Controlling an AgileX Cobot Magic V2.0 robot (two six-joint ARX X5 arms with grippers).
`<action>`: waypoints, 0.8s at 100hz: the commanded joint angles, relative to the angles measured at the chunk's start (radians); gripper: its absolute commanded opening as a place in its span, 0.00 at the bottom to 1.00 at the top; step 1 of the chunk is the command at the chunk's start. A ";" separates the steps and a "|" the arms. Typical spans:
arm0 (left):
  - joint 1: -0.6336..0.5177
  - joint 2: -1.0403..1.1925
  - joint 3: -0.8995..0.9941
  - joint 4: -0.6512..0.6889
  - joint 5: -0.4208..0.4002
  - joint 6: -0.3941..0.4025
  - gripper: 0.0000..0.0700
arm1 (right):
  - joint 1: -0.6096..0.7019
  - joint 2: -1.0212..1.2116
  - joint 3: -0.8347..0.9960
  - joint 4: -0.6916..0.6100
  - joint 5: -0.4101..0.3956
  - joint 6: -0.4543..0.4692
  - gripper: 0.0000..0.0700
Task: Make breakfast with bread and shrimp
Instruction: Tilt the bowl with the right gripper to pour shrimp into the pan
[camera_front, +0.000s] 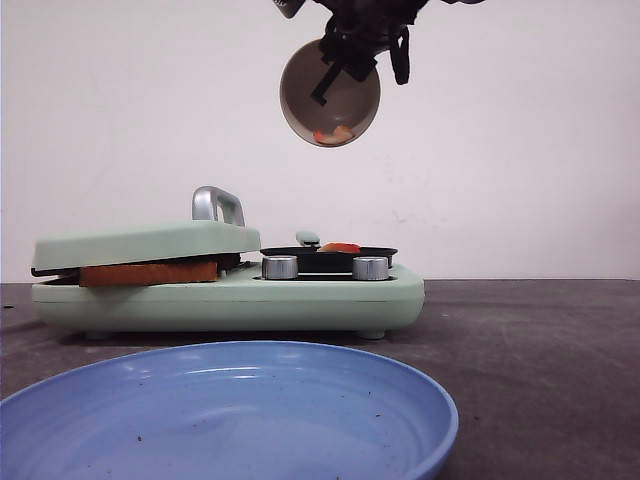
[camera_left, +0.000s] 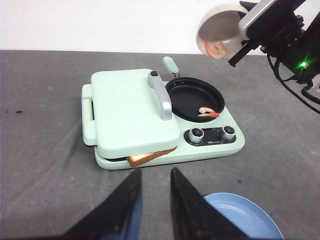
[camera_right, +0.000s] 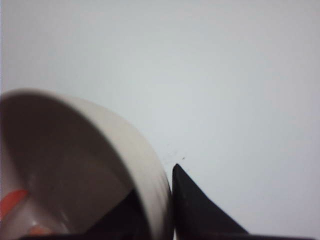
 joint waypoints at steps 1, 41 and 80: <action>-0.004 0.006 0.013 0.012 -0.003 0.006 0.02 | 0.016 0.019 0.041 0.034 0.003 -0.052 0.00; -0.004 0.006 0.013 0.010 -0.002 0.007 0.02 | 0.021 0.019 0.100 -0.011 0.010 -0.073 0.00; -0.004 0.006 0.013 0.021 -0.002 0.010 0.02 | -0.077 -0.087 0.100 -0.499 0.050 0.669 0.00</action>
